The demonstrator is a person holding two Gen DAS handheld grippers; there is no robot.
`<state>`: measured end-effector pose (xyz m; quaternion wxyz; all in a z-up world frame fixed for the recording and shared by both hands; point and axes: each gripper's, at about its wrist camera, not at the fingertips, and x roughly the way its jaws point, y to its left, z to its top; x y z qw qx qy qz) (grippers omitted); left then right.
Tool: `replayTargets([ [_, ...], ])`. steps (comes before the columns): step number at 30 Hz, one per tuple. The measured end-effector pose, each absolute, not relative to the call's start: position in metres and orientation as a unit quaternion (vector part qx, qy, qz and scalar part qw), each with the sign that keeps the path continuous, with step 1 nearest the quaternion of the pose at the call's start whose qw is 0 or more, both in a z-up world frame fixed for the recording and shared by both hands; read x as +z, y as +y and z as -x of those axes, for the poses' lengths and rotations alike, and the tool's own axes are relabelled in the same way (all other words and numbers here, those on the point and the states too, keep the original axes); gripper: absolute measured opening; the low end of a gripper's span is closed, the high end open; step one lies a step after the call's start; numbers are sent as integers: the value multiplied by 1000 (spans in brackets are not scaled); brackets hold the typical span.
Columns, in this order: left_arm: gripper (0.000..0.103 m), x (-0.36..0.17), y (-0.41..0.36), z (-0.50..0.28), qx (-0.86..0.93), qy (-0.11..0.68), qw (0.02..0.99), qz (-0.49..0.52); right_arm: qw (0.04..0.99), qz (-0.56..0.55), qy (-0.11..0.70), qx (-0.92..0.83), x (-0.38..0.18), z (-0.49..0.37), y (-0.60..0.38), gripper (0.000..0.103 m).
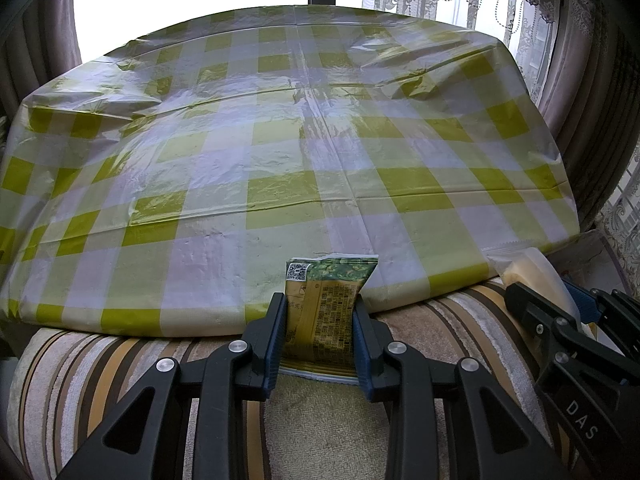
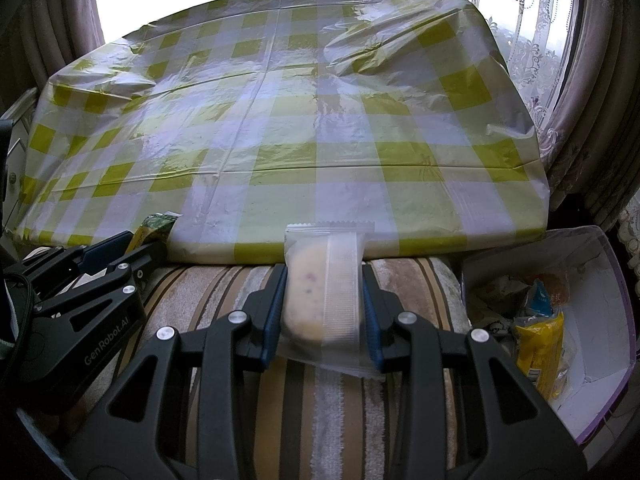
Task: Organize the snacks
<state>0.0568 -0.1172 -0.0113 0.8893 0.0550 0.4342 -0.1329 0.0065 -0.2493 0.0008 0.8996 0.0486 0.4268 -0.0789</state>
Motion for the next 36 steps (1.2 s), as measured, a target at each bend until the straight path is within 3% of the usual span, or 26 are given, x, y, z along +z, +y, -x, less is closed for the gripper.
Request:
replayTargets([
  [28,31,-8,-119,-56,-131,430,891,-61,901,-58,422,-79,2,-5,-251,39],
  [36,31,31,-151,-37,-221,376,897,-65,911,-120,381,-106,30,21,-294,39],
])
